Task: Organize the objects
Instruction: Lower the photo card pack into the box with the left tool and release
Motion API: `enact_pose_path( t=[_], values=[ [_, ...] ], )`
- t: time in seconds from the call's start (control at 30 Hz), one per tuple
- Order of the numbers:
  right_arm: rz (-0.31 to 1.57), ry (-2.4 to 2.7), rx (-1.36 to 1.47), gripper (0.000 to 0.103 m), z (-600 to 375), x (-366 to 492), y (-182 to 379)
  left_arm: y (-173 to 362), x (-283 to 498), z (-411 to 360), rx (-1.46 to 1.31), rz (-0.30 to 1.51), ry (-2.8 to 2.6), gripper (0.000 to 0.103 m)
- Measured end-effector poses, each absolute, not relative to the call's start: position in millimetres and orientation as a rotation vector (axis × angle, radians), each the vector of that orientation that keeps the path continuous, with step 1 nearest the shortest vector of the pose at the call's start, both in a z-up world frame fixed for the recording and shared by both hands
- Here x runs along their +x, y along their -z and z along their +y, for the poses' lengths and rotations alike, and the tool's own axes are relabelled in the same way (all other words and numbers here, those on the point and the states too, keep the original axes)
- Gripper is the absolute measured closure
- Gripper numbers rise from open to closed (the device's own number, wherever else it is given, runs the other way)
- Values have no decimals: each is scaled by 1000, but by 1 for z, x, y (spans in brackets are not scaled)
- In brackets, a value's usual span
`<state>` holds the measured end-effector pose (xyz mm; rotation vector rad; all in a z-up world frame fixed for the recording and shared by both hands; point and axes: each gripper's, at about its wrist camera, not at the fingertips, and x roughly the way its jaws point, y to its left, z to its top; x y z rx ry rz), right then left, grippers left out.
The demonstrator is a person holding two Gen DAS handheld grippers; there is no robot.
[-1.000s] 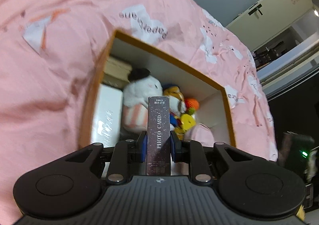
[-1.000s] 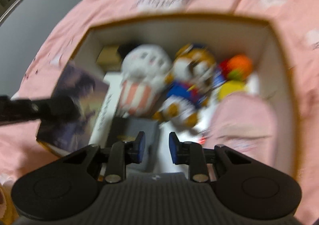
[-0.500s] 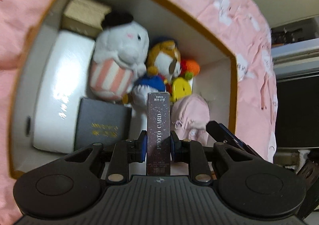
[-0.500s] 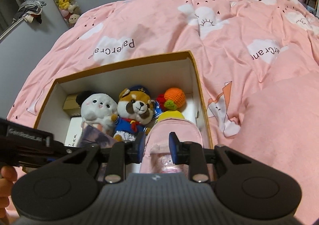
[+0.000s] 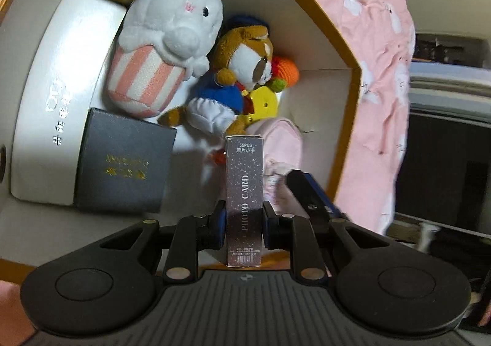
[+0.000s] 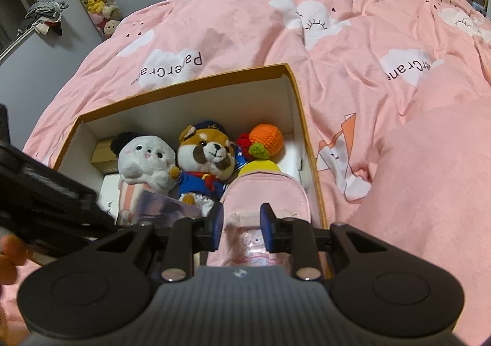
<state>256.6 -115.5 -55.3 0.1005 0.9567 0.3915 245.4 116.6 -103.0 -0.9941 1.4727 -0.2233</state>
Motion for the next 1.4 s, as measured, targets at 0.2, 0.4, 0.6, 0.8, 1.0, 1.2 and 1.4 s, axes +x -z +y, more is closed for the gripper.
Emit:
enact_pose_path(
  t=[0.2, 0.4, 0.6, 0.8, 1.0, 1.2, 1.4],
  values=[
    [947, -407, 108, 75, -113, 256, 53, 123, 251, 118, -1016, 1540, 191, 78],
    [949, -410, 102, 75, -112, 255, 53, 138, 256, 116, -993, 1585, 155, 78],
    [971, -418, 88, 75, -107, 253, 59, 142, 260, 108, -785, 1587, 118, 78],
    [983, -413, 87, 75, -108, 253, 62, 119, 255, 97, -596, 1491, 156, 76],
    [984, -417, 87, 75, -108, 253, 62, 92, 247, 90, -396, 1368, 133, 77],
    [985, -415, 88, 75, -108, 252, 62, 96, 246, 85, -374, 1364, 135, 83],
    [987, -414, 87, 75, -108, 254, 63, 103, 245, 83, -425, 1386, 109, 91]
  ],
)
